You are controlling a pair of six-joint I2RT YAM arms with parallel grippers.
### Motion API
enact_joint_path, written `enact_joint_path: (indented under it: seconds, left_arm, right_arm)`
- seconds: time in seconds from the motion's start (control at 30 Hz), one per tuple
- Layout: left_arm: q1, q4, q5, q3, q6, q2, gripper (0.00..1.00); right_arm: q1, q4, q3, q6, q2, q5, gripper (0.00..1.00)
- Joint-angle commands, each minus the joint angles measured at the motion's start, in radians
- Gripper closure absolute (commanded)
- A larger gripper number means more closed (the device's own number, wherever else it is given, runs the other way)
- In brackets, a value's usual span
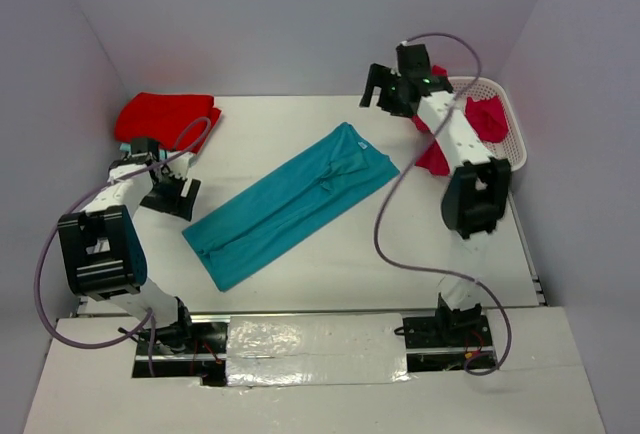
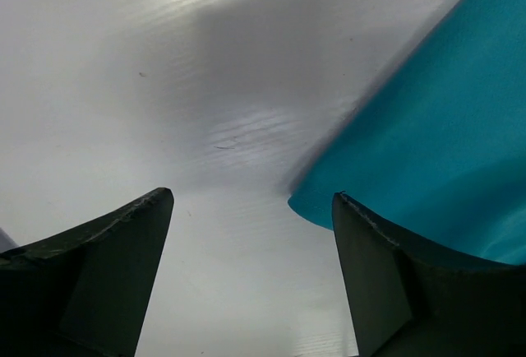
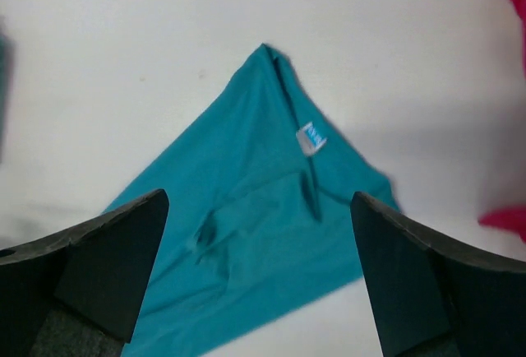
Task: Fold and stack the t-shirts
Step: Rotate the tshirt 90 degrees
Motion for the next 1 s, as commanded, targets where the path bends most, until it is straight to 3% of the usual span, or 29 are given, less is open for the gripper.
enact_joint_path:
  seconds: [0.0,0.03,0.1,0.13,0.2,0.23,0.27,0.37,0.47,0.57,0.63,0.67,0.8,0.87,0.9,0.97]
  left_arm:
    - [-0.010,0.028,-0.005,-0.038,0.027,0.011,0.11]
    - [-0.012,0.035,-0.008,-0.058,0.030,0.009,0.13]
    - [-0.021,0.045,-0.013,-0.075,0.038,0.006,0.20]
    - [-0.023,0.053,-0.018,-0.089,0.039,-0.003,0.20]
    - [-0.029,0.061,-0.021,-0.096,0.045,-0.012,0.20]
    - [-0.029,0.061,-0.022,-0.095,0.044,-0.023,0.19]
    - [-0.027,0.052,-0.018,-0.090,0.041,-0.024,0.19]
    - [-0.029,0.030,-0.002,-0.078,0.038,-0.034,0.17]
    - [-0.029,0.010,-0.002,-0.075,0.034,-0.050,0.16]
    - [-0.029,-0.005,-0.007,-0.070,0.030,-0.066,0.16]
    - [-0.029,-0.014,-0.002,-0.064,0.036,-0.077,0.16]
    - [-0.029,-0.016,0.008,-0.064,0.045,-0.078,0.16]
    - [-0.030,-0.037,0.041,-0.048,0.129,-0.081,0.17]
    - [-0.040,-0.053,0.071,-0.040,0.223,-0.080,0.18]
    - [-0.049,-0.050,0.079,-0.047,0.264,-0.093,0.18]
    - [-0.094,-0.033,0.108,-0.078,0.448,-0.116,0.16]
  right_arm:
    - [-0.022,0.047,-0.276,0.050,-0.253,0.029,0.00]
    - [-0.029,0.078,-0.469,0.102,-0.326,-0.006,0.00]
    - [-0.031,0.166,-0.636,0.160,-0.376,-0.103,0.02]
    - [-0.031,0.203,-0.758,0.214,-0.399,-0.135,0.09]
    - [-0.033,0.275,-0.835,0.263,-0.398,-0.192,0.25]
    - [-0.037,0.299,-0.879,0.307,-0.378,-0.198,0.46]
    - [-0.043,0.329,-0.891,0.337,-0.363,-0.200,0.48]
    - [-0.083,0.386,-0.895,0.424,-0.284,-0.248,0.39]
    - [-0.094,0.344,-0.814,0.449,-0.197,-0.167,0.26]
    - [-0.106,0.359,-0.775,0.479,-0.149,-0.166,0.29]
    - [-0.111,0.350,-0.722,0.495,-0.117,-0.165,0.42]
    - [-0.112,0.334,-0.682,0.484,-0.059,-0.178,0.59]
    - [-0.114,0.173,-0.281,0.447,0.169,-0.267,1.00]
    - [-0.106,0.108,-0.127,0.438,0.258,-0.292,1.00]
    - [-0.102,0.075,0.077,0.437,0.356,-0.300,1.00]
    - [-0.089,-0.023,0.333,0.421,0.473,-0.317,0.99]
